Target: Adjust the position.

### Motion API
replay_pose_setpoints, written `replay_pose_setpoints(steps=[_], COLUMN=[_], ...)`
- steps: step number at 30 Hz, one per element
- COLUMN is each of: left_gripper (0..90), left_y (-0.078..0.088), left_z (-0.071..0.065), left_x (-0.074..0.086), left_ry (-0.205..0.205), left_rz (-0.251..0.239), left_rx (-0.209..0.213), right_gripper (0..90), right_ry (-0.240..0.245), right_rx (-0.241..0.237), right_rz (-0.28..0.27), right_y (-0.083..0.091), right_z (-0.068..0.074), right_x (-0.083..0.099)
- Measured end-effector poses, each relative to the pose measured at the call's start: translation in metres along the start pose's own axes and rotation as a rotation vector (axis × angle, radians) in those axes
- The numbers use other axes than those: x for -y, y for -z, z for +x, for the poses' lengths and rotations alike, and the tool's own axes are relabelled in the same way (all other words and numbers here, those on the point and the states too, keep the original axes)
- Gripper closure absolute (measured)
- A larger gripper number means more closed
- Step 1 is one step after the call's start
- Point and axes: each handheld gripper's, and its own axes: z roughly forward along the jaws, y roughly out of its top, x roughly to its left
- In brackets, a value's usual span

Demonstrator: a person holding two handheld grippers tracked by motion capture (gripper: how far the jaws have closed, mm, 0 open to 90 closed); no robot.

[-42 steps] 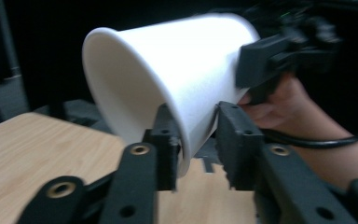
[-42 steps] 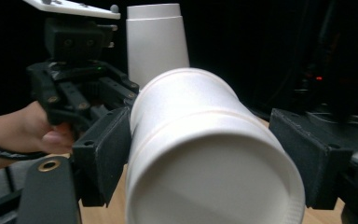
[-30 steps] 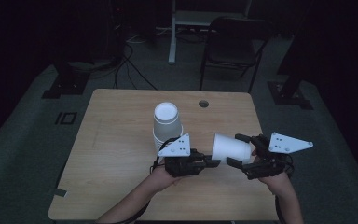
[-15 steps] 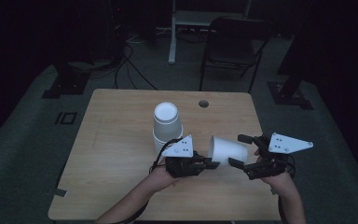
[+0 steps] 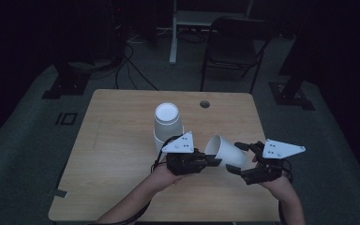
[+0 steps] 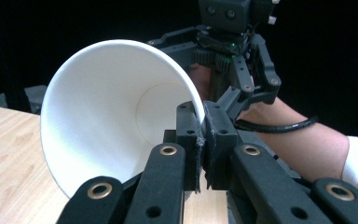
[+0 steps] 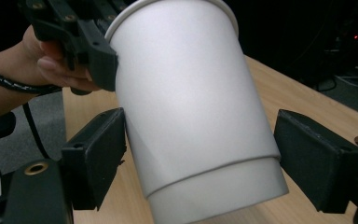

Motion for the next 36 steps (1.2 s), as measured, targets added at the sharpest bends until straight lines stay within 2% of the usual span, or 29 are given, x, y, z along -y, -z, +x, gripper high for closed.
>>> replay_pose_setpoints(steps=[3,14,22,25,30,31,33,34,36], left_gripper=[86.7,85.5,84.4,83.1,82.1,81.8,80.4,80.4,74.5], left_y=[-0.001,-0.006,-0.013,-0.017,-0.018,-0.018,-0.019,-0.022,-0.024], left_z=[0.000,-0.003,-0.005,-0.005,-0.006,-0.005,-0.006,-0.008,-0.010], left_x=[0.000,-0.005,-0.005,-0.005,-0.006,-0.006,-0.006,-0.006,-0.007], left_ry=[0.005,-0.009,-0.032,-0.031,-0.038,-0.033,-0.042,-0.054,-0.071], left_rz=[-0.003,-0.012,0.015,0.009,-0.008,-0.015,-0.019,-0.030,-0.037], left_rx=[0.000,-0.042,-0.062,-0.042,-0.052,-0.042,-0.032,-0.011,-0.013], right_gripper=[17.4,17.4,16.4,16.5,17.7,17.8,18.2,18.5,19.7], right_ry=[0.000,-0.004,-0.022,-0.032,-0.051,-0.055,-0.063,-0.056,-0.043], right_rx=[0.002,0.005,0.043,0.041,0.039,0.042,0.036,0.037,0.041], right_rz=[0.004,0.034,0.043,0.042,0.020,0.018,0.020,0.024,0.033], right_y=[-0.001,-0.019,-0.035,-0.040,-0.044,-0.044,-0.044,-0.046,-0.052], right_z=[0.000,0.004,0.006,0.007,0.008,0.008,0.008,0.009,0.011], right_x=[0.003,0.014,0.019,0.020,0.022,0.022,0.022,0.022,0.021])
